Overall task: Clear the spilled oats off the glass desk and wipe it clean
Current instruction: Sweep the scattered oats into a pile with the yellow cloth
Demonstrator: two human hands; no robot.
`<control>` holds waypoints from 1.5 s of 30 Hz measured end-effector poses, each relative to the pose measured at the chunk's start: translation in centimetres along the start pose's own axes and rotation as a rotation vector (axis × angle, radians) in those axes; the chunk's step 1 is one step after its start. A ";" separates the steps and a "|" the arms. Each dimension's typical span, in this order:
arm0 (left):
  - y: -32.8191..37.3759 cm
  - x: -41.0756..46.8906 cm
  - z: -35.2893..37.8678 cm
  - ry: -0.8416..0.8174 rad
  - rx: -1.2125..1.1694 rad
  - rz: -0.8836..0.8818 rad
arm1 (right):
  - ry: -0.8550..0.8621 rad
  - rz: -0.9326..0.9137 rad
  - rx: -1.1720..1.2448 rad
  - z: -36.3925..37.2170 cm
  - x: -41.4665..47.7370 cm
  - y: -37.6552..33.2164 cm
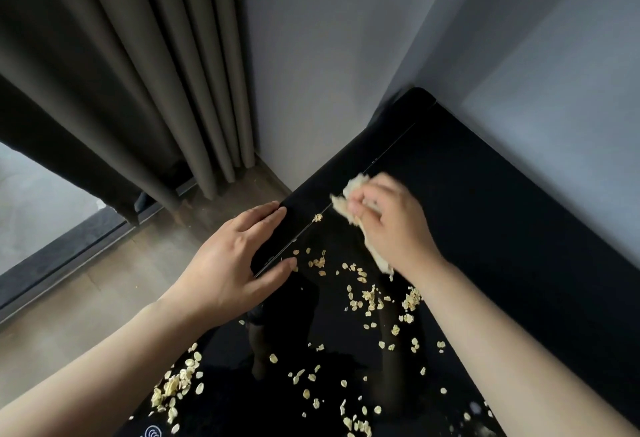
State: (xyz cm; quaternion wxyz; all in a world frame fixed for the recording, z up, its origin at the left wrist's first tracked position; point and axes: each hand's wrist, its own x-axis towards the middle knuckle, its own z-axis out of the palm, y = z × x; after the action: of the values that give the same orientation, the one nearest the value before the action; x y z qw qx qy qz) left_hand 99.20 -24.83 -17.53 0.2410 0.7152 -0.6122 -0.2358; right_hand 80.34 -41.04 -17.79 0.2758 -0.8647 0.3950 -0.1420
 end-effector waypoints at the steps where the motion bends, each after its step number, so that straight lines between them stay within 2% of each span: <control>1: 0.0 0.0 -0.1 -0.007 0.000 -0.001 | -0.053 0.005 0.017 -0.2 -1.3 -0.3; 3: -0.1 0.0 -0.4 -0.026 -0.008 -0.010 | -0.086 0.074 0.123 -1.2 -3.0 -1.0; 7: -0.8 -0.7 -1.1 -0.042 -0.034 -0.050 | 0.065 0.152 0.329 -3.1 -2.7 -2.9; 12: -1.9 -2.5 -2.1 -0.065 -0.038 -0.101 | 0.142 0.065 0.238 0.2 3.4 -5.7; 16: -2.4 -3.6 -2.4 -0.087 -0.025 -0.125 | 0.018 0.036 0.030 4.6 4.7 -6.0; 22: -2.7 -3.9 -2.3 -0.093 -0.045 -0.121 | -0.160 -0.081 0.019 3.5 -2.9 -6.1; 26: -2.6 -4.0 -2.2 -0.078 -0.055 -0.126 | -0.271 0.075 0.073 1.1 -7.8 -6.7; 29: -2.8 -4.2 -2.3 -0.082 -0.059 -0.125 | -0.184 0.260 0.240 -1.3 -9.2 -8.4; 38: -3.4 -4.9 -3.5 -0.075 -0.056 -0.152 | 0.221 0.426 0.360 -0.6 -9.2 -10.8; 41: -3.5 -5.9 -3.5 -0.024 -0.080 -0.198 | 0.284 0.396 0.302 1.7 -8.0 -11.9; 45: -3.1 -7.0 -3.4 0.024 -0.057 -0.237 | 0.277 0.252 0.173 6.8 -6.4 -13.9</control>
State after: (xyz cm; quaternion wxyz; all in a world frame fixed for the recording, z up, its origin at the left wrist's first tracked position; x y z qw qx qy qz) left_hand 102.75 -17.32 -16.57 0.2388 0.7782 -0.5136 -0.2714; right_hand 87.79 -26.23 -15.28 0.3074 -0.7538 0.5206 -0.2574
